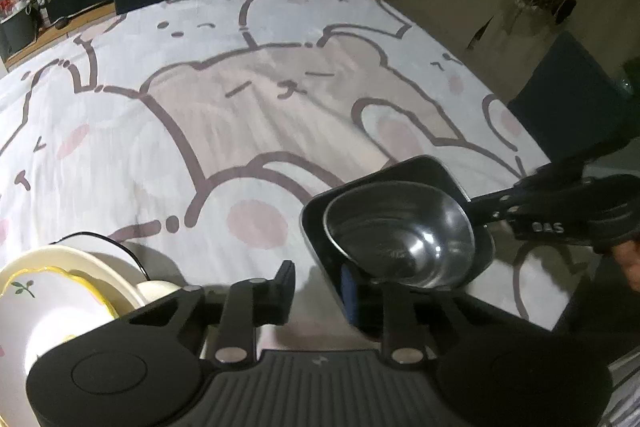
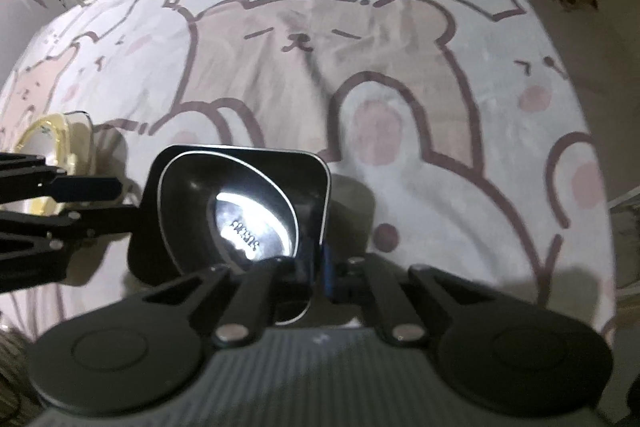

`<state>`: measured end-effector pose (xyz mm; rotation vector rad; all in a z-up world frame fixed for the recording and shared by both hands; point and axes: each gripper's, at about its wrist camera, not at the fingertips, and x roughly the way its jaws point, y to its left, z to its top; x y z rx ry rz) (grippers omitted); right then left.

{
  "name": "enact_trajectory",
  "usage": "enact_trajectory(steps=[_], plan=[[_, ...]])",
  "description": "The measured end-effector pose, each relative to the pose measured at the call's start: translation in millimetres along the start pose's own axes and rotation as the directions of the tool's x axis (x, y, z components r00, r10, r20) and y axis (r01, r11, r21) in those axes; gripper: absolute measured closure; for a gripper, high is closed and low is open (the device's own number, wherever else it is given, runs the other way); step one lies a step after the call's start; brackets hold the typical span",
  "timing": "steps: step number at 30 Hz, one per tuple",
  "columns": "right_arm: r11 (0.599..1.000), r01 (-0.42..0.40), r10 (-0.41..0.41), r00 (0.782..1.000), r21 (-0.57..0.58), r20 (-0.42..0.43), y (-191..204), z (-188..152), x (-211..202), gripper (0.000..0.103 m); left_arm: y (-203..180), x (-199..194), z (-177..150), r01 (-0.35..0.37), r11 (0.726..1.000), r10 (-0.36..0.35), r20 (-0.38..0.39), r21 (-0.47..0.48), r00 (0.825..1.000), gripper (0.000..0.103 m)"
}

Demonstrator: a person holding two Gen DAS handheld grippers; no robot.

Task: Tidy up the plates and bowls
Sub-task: 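Close both grippers on the square steel tray rim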

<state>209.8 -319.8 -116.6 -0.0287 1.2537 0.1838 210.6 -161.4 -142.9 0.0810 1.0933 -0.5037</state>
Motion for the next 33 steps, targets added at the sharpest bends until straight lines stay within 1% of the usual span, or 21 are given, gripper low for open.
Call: enact_trajectory(steps=[2,4,8,10,14,17,21,25,28,33], plan=[[1.000,-0.002,0.002,1.000,-0.002,0.000,-2.6,-1.4,-0.6,0.098,2.6,4.4,-0.1,0.024,0.999,-0.024,-0.012,-0.031,1.000,0.079],[1.000,-0.013,0.013,1.000,0.003,0.005,-4.7,-3.2,-1.1,0.098,5.0,8.9,-0.3,0.045,0.997,-0.046,-0.023,-0.063,0.999,0.082],[0.998,-0.039,0.039,0.999,0.038,0.012,-12.0,-4.5,0.3,0.098,5.2,17.3,-0.5,0.038,0.996,-0.042,-0.039,-0.081,0.998,0.087],[0.999,-0.037,0.036,0.999,0.029,0.019,-11.6,-5.1,1.2,0.097,6.0,21.8,-1.1,0.051,0.993,-0.056,-0.048,-0.103,0.997,0.090],[1.000,-0.013,0.013,1.000,-0.005,0.020,-5.4,-5.6,2.6,0.097,5.5,26.8,-0.8,0.044,0.992,-0.051,-0.052,-0.120,0.997,0.090],[1.000,-0.012,0.012,1.000,-0.007,0.012,-5.5,-4.4,3.6,0.097,5.2,28.4,-1.2,0.040,0.992,-0.046,-0.049,-0.122,0.998,0.090],[1.000,-0.022,0.022,1.000,0.011,-0.004,-7.7,-2.5,6.6,0.097,3.0,33.2,-3.0,0.029,0.993,-0.035,-0.052,-0.117,0.998,0.089],[0.999,-0.034,0.034,0.999,0.032,-0.016,-10.2,-1.4,10.1,0.097,7.1,35.7,-3.1,0.043,0.988,-0.053,-0.064,-0.149,0.997,0.089],[0.995,-0.056,0.058,0.998,0.084,-0.023,-15.1,-1.4,11.1,0.097,9.2,35.8,-4.2,0.049,0.983,-0.061,-0.063,-0.175,0.996,0.089],[0.996,-0.050,0.053,0.998,0.077,-0.026,-13.0,-2.8,10.2,0.098,8.2,33.8,-5.5,0.049,0.981,-0.061,-0.058,-0.186,0.996,0.091]])
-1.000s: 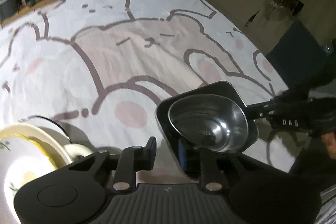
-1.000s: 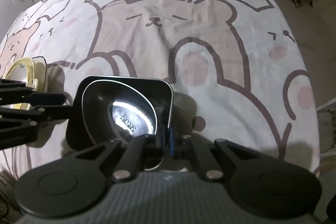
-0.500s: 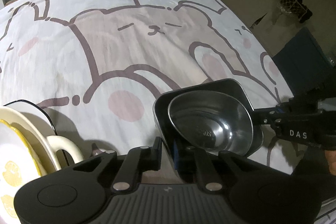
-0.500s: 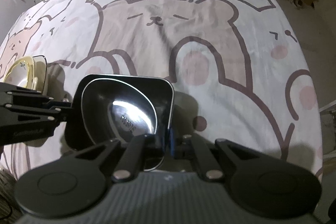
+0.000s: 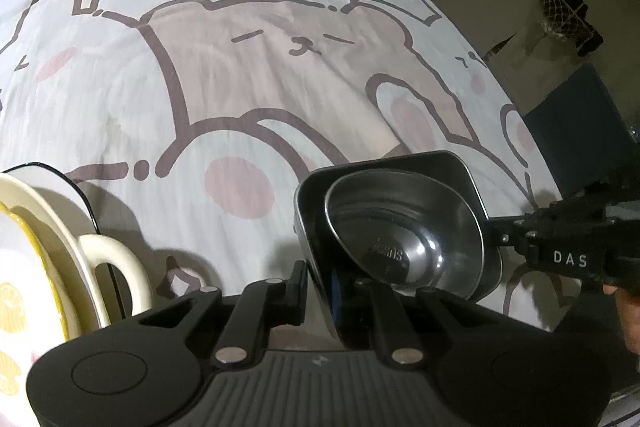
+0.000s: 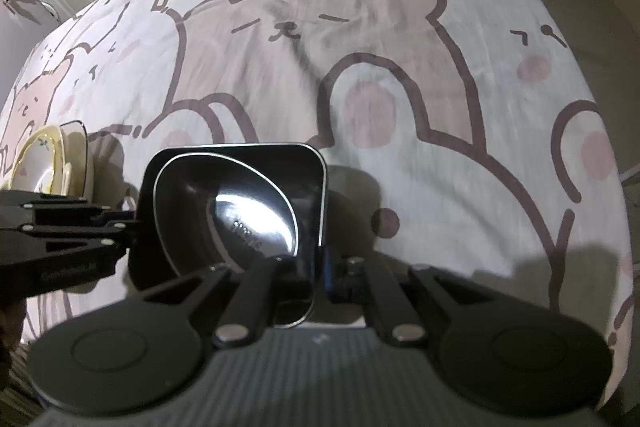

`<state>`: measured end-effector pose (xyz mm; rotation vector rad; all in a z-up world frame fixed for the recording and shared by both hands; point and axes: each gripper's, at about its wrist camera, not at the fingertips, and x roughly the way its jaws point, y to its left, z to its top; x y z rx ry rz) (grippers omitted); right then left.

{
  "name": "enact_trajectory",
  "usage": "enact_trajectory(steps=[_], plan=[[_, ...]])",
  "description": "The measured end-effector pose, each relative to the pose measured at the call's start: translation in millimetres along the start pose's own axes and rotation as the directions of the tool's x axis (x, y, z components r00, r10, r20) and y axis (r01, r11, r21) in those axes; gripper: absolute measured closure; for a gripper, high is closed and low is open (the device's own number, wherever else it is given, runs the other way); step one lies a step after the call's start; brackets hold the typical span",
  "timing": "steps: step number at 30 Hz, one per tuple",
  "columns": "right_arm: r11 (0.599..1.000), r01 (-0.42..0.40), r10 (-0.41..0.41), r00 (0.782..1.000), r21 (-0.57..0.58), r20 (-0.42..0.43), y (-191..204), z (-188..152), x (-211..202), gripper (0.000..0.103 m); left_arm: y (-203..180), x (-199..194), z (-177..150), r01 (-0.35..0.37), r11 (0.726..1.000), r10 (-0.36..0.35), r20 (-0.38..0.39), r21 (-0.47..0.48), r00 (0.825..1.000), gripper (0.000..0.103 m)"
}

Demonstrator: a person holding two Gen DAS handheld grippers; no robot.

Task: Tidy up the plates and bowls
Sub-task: 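Close both grippers on the square steel tray rim, then lift and carry the tray with the bowl toward the plate stack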

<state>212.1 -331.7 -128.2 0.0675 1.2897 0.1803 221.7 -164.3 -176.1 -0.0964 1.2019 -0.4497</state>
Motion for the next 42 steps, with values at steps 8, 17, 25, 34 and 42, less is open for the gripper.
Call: enact_trajectory(steps=[8,17,25,34,42], plan=[[1.000,0.024,-0.024,1.000,-0.015,-0.002,4.1,-4.0,-3.1,0.098,-0.3,-8.9,0.0,0.008,1.000,-0.007,0.040,-0.022,0.999,0.093],[1.000,-0.004,0.005,0.997,-0.005,0.080,7.8,-1.9,-30.3,0.098,4.5,-34.7,6.9,0.023,0.999,-0.018,0.116,-0.038,0.993,0.094],[0.999,-0.022,0.027,0.985,-0.029,0.168,29.9,6.1,-57.9,0.097,17.9,-75.1,13.7,0.016,0.999,-0.006,0.206,-0.047,0.978,0.094],[0.994,-0.067,0.085,0.967,-0.082,0.240,70.6,22.6,-76.1,0.097,50.2,-123.3,12.8,-0.012,0.995,0.039,0.290,-0.095,0.956,0.094],[0.982,-0.106,0.144,0.956,-0.159,0.256,118.1,37.9,-79.0,0.097,91.1,-160.3,-5.6,-0.035,0.987,0.087,0.338,-0.156,0.937,0.095]])
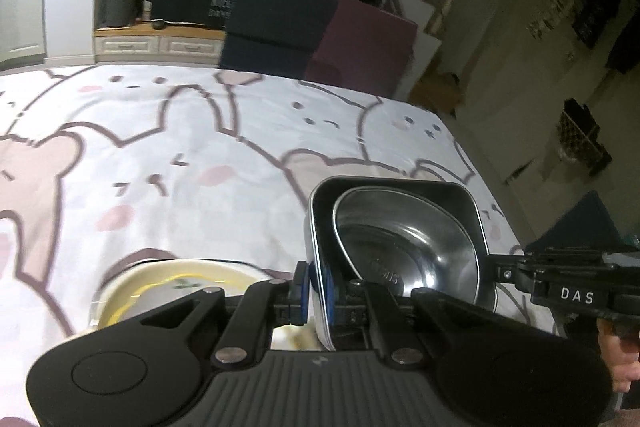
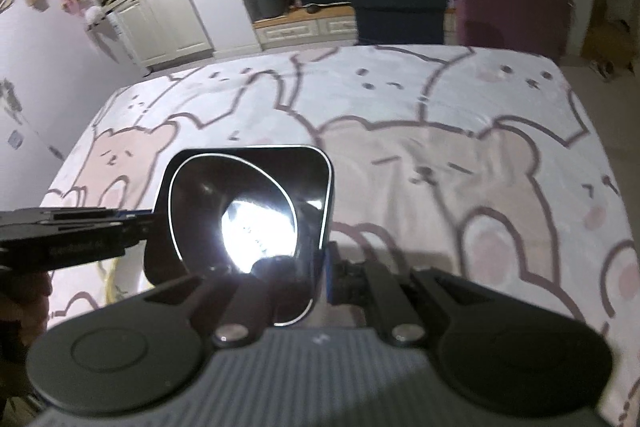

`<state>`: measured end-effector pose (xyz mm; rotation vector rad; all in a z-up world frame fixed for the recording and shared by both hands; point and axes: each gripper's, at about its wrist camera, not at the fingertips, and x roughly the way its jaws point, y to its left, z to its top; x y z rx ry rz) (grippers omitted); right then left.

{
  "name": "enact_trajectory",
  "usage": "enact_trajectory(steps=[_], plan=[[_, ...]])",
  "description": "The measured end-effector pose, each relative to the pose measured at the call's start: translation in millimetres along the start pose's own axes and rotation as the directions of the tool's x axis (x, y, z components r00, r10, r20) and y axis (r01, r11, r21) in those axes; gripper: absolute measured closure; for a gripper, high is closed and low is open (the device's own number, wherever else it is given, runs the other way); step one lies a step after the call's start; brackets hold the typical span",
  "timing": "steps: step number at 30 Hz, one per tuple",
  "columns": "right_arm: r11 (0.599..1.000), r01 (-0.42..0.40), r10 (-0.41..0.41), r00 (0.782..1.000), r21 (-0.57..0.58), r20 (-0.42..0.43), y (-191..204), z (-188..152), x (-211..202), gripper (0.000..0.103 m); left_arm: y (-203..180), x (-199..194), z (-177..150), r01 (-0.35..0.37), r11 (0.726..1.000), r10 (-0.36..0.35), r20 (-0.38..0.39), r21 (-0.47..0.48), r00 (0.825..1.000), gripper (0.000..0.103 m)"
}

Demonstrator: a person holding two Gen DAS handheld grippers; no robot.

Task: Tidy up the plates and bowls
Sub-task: 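Lift and carry the tray with the bowl toward the plate stack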

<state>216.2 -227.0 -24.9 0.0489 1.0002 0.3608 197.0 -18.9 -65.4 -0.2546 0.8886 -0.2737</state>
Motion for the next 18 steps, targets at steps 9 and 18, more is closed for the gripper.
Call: enact_trajectory(steps=[9,18], plan=[[0.993,-0.061,0.059,0.998,-0.097,-0.026,66.6,8.3,21.3,0.096,54.5,-33.3,-12.3,-0.048,0.996,0.050,0.022,-0.070,0.999,0.095],[0.990,-0.103,0.091,0.988,-0.095,-0.127,110.8,-1.7,50.0,0.094,89.6,-34.9,-29.3,-0.084,0.991,0.081,-0.036,-0.100,0.996,0.098]])
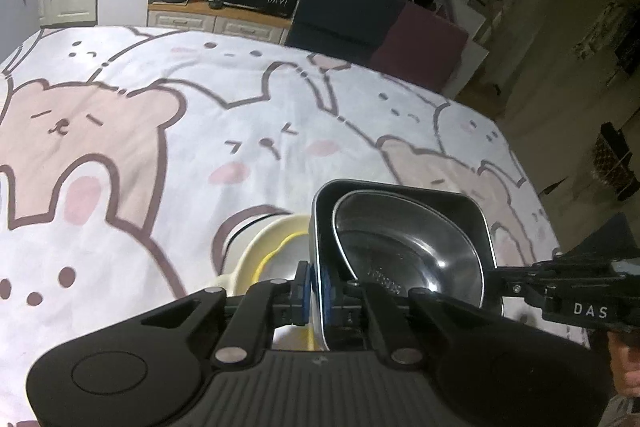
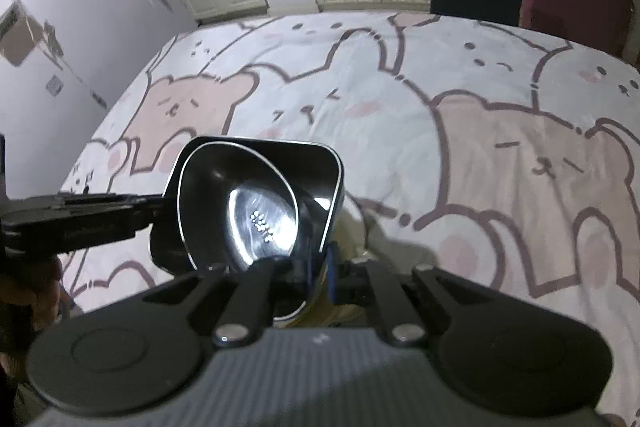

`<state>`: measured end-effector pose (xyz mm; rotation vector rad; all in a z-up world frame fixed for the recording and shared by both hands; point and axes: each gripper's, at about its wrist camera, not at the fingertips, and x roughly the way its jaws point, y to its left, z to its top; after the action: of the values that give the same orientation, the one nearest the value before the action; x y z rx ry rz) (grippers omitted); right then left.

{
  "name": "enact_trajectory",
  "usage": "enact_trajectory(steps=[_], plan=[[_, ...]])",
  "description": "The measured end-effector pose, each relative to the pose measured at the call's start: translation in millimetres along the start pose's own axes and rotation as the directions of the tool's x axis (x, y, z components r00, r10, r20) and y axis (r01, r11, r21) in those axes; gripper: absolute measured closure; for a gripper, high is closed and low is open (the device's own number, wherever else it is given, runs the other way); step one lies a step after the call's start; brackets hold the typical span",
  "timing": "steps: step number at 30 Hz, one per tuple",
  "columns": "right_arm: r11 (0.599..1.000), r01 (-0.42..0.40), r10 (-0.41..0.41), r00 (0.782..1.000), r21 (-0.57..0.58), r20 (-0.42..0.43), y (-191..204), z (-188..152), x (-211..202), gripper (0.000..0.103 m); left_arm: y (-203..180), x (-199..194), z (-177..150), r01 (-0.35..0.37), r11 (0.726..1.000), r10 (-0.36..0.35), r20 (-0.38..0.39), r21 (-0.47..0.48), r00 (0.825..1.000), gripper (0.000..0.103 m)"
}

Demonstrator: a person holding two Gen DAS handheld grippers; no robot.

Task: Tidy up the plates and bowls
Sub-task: 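Lift and carry the tray with the bowl toward the plate stack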

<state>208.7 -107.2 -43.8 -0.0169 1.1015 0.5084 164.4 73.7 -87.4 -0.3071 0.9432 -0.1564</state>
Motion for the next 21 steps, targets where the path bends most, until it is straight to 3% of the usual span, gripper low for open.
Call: enact_trajectory(steps=[9,21], plan=[[1.000,0.002,-0.002,0.998,-0.013,-0.057,16.5,-6.3,20.0,0.094,11.9,9.4,-7.9,-0.010,1.000,0.011,-0.071,0.014,0.997,0.098],[1.000,0.006,-0.009,0.994,-0.030,-0.108,19.0,-6.9,32.9,0.093,17.0,18.0,-8.4,-0.021,1.000,0.022,-0.104,0.012,0.994,0.098]])
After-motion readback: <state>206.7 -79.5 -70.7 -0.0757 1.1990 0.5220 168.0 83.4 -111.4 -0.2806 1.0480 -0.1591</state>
